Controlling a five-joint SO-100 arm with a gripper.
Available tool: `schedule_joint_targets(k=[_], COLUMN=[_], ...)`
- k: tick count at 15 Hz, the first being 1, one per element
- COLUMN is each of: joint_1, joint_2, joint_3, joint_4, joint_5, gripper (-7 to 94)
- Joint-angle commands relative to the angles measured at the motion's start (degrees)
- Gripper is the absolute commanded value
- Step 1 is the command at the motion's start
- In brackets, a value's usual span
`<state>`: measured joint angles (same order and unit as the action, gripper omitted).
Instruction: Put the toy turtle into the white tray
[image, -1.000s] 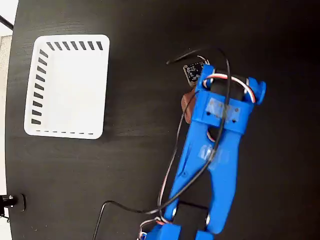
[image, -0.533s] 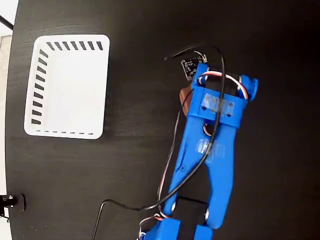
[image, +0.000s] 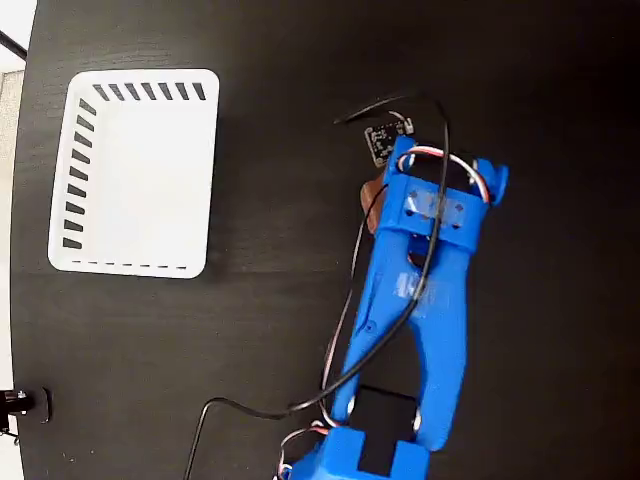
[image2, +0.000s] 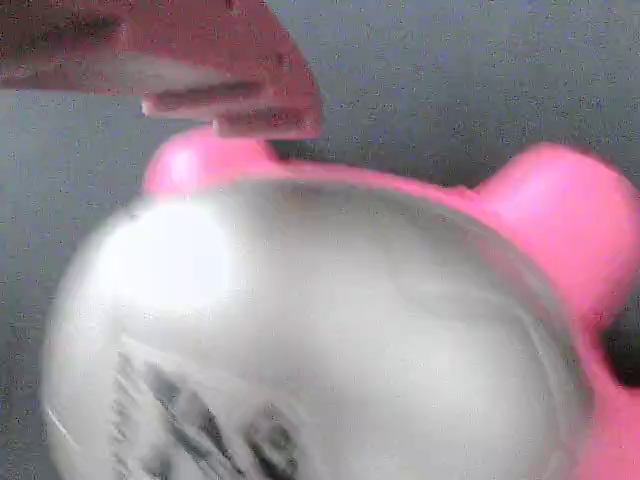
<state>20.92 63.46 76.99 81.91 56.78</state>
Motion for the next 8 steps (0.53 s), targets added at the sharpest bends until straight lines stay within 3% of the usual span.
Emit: schedule_joint_targets(k=[1,6,8], joint_1=[1.1,1.6,1.9], joint_2=[1.6,1.3,1.1], joint_3=[1.8,5.2,5.2], joint_4=[-1.4,-5.4,-5.5], joint_5=[1.1,1.1,1.1], gripper=[62,62,54])
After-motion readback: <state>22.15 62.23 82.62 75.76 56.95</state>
